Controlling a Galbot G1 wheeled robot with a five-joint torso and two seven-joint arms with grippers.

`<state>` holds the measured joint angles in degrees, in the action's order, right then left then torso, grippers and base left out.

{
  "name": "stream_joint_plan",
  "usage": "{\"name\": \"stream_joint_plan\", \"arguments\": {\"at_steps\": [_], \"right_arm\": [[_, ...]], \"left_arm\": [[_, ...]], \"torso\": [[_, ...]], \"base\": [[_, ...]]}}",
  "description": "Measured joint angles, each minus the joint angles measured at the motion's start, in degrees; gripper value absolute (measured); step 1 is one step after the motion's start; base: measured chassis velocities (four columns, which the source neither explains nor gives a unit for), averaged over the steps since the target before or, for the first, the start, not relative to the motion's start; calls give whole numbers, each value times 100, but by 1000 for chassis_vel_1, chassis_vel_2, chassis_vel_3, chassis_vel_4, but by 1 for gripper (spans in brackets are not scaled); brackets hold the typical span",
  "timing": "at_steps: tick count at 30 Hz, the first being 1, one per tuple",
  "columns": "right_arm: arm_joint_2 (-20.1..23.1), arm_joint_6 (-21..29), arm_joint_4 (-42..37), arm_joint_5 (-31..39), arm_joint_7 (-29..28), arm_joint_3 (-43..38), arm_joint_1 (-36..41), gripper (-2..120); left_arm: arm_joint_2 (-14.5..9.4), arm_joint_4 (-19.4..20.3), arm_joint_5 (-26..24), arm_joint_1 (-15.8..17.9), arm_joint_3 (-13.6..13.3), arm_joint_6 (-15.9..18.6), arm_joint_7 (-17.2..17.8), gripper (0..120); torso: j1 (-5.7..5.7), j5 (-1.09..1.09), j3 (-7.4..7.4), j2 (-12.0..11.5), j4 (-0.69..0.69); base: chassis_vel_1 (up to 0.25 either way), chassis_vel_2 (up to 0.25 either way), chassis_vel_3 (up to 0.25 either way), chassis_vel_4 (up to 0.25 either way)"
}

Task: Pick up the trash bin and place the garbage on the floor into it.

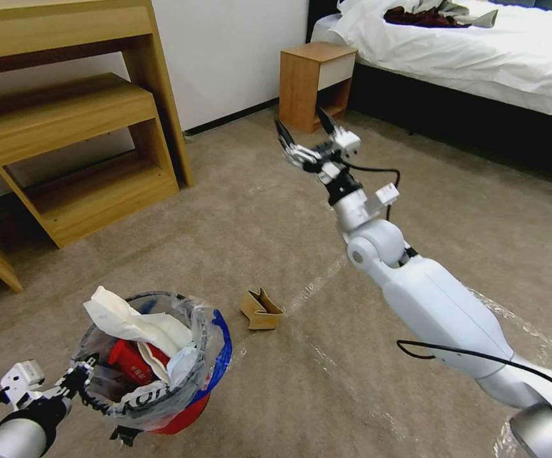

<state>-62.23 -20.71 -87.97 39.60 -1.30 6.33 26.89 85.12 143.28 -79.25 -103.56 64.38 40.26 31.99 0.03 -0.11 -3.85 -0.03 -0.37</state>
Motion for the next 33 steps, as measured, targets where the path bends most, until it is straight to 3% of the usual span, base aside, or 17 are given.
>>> {"name": "stream_joint_plan", "arguments": {"at_steps": [7, 12, 19, 20, 21, 22, 24, 27, 29, 30, 31, 32, 33], "right_arm": [[-202, 166, 374, -108, -138, -178, 264, 100], [-218, 239, 949, -33, 5, 250, 87, 100], [16, 676, 1497, -59, 505, 758, -229, 100], [106, 815, 1551, -88, 674, 846, -268, 100], [164, 1175, 1829, -412, 1067, 1584, -625, 100], [164, 1175, 1829, -412, 1067, 1584, -625, 100], [124, 1733, 1829, -651, 1389, 2071, -825, 100], [37, 2186, 1796, -652, 1441, 2323, -917, 100], [-90, 2784, 1735, -652, 1241, 2532, -970, 100], [-90, 2784, 1735, -652, 1241, 2532, -970, 100], [-145, 3217, 1657, -652, 982, 2630, -980, 100], [-232, 4114, 1513, -555, 438, 2797, -983, 100], [-283, 4477, 1476, -459, 179, 2902, -984, 100]], "left_arm": [[34, 2, -55, -55, 95, 9, 15, 0], [29, 2, -205, -101, 277, 10, 49, 0], [-104, 2, -206, 12, 108, 10, 79, 0], [-153, 1, -188, 47, 37, 11, 79, 0], [-210, -25, -145, 37, -21, 11, 77, 0], [-210, -25, -145, 37, -21, 11, 77, 0], [-200, -19, -135, 41, -37, 10, 77, 0], [-171, -17, -98, 40, -92, 10, 75, 0], [-146, -19, -48, 33, -136, 9, 65, 0], [-146, -19, -48, 33, -136, 9, 65, 0], [-138, -27, -19, 23, -158, 8, 59, 0], [-131, -43, 19, 19, -190, 6, 52, 0], [-130, -51, 33, 19, -196, 5, 50, 0]], "torso": [[0, 0, 0, 0, 1], [0, 0, 0, 0, 2], [0, -1, 0, 0, 2], [0, -1, 0, 0, -2], [0, -1, 0, 0, 3], [0, -1, 0, 0, 3], [0, -1, 0, 0, 3], [0, -1, 0, 0, 1], [0, -1, 0, 0, 2], [0, -1, 0, 0, 2], [0, -1, 0, 0, 3], [0, -2, 0, 0, 3], [0, -3, 0, 0, 2]], "base": [[0, 0, 0, 0], [0, 0, 0, 0], [0, 0, 0, 0], [0, 0, 0, 0], [0, 0, 0, 0], [0, 0, 0, 0], [0, 0, 0, 0], [0, 0, 0, 0], [0, 0, 0, 0], [0, 0, 0, 0], [0, 0, 0, 0], [0, 0, 0, 0], [0, 0, 0, 0]]}}
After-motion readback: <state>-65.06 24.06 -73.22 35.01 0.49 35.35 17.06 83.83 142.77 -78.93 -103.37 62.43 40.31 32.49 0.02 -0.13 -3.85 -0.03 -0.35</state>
